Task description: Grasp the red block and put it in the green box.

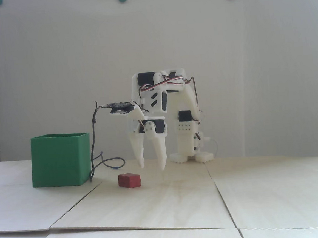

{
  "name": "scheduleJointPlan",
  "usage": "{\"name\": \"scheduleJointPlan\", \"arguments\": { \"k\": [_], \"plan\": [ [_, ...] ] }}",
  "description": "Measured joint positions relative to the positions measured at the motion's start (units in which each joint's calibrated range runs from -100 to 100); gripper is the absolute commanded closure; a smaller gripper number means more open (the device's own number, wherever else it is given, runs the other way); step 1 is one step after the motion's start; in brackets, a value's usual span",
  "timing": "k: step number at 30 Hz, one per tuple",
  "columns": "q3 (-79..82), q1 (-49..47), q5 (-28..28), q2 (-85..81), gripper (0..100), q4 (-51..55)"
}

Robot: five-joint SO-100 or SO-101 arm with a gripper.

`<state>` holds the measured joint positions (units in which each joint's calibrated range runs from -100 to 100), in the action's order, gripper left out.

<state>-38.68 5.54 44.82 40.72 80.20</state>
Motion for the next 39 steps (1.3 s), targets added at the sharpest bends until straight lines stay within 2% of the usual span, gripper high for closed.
{"name": "scheduleJointPlan", "arguments": {
  "k": [3, 14, 39],
  "plan": [
    [0.0, 0.0, 0.0, 0.0, 79, -1.0],
    [-0.1, 0.0, -0.1, 0.0, 79, -15.7],
    [-0.1, 1.9, 1.2, 0.0, 79, -16.6]
  ]
}}
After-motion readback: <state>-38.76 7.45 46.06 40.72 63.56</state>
